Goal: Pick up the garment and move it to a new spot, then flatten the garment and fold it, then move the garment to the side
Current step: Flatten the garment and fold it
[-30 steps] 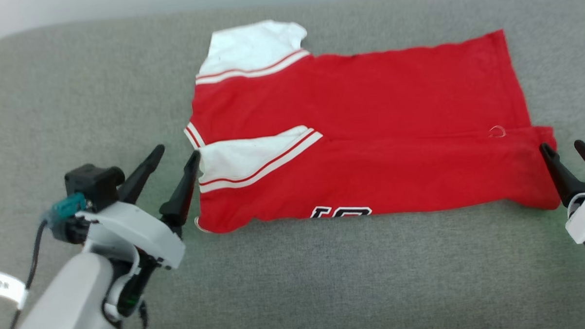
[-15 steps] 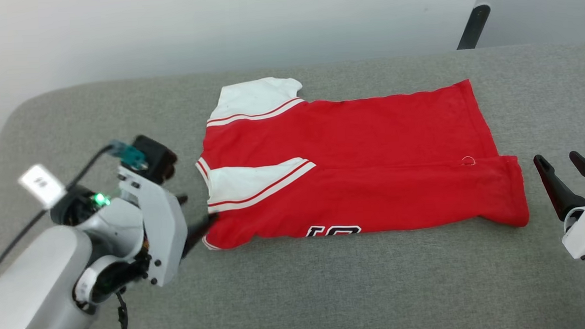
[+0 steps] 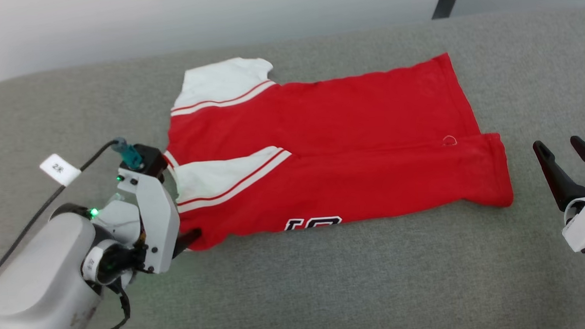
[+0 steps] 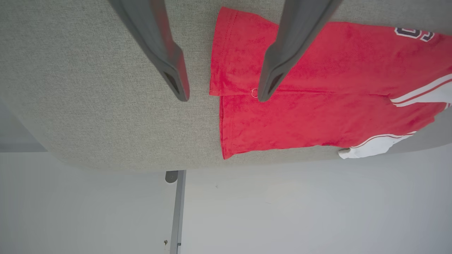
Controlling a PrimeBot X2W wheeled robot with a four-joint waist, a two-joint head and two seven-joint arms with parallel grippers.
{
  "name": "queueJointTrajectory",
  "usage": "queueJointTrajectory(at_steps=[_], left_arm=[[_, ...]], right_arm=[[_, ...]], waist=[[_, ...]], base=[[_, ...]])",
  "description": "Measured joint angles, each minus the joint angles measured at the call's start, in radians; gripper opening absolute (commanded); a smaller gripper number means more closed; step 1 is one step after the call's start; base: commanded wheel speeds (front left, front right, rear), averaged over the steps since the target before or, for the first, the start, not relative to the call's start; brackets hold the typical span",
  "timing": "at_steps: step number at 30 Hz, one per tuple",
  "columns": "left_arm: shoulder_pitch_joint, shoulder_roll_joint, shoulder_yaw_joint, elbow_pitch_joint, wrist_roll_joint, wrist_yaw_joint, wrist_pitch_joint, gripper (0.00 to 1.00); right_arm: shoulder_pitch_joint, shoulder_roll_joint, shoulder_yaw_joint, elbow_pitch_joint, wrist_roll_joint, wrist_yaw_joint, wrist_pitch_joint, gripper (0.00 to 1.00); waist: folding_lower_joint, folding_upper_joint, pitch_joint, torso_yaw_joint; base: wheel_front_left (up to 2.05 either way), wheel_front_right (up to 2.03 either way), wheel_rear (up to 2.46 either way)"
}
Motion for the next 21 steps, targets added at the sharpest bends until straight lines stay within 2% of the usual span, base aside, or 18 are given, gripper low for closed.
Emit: queueJointTrajectory(at_steps=[11, 12, 14, 15, 19, 21], left_arm=[[-0.032, -0.044, -0.009, 0.157, -0.017, -0.035, -0.032, 1.00], [-0.036, -0.046, -0.009, 0.166, -0.020, -0.036, -0.034, 0.64], [-0.040, -0.048, -0.012, 0.179, -0.020, -0.044, -0.041, 0.19], [-0.042, -0.048, -0.013, 0.185, -0.021, -0.045, -0.047, 0.00], [-0.056, -0.051, -0.017, 0.202, -0.032, -0.055, -0.072, 0.00], [-0.057, -0.051, -0.019, 0.203, -0.034, -0.057, -0.076, 0.00]], right_arm=[[-0.015, 0.007, 0.002, -0.012, -0.002, 0.000, 0.007, 1.00], [-0.018, 0.004, 0.008, -0.010, -0.002, 0.000, 0.019, 1.00], [-0.021, -0.015, 0.039, 0.000, -0.002, 0.000, 0.075, 1.00], [-0.020, -0.032, 0.065, 0.005, -0.003, 0.000, 0.118, 1.00], [-0.034, -0.091, 0.141, 0.007, -0.016, 0.000, 0.275, 1.00], [-0.046, -0.099, 0.154, 0.008, -0.018, 0.000, 0.301, 1.00]], waist=[[0.0000, 0.0000, 0.064, -0.046], [0.0000, 0.0000, 0.067, -0.050], [-0.0001, 0.0000, 0.070, -0.054], [0.0000, 0.0000, 0.071, -0.056], [0.0000, 0.0000, 0.078, -0.057], [0.0000, 0.0000, 0.079, -0.056]], base=[[0.00, 0.00, 0.00], [0.00, 0.00, 0.00], [0.00, 0.00, 0.00], [0.00, 0.00, 0.00], [0.00, 0.00, 0.00], [0.00, 0.00, 0.00]])
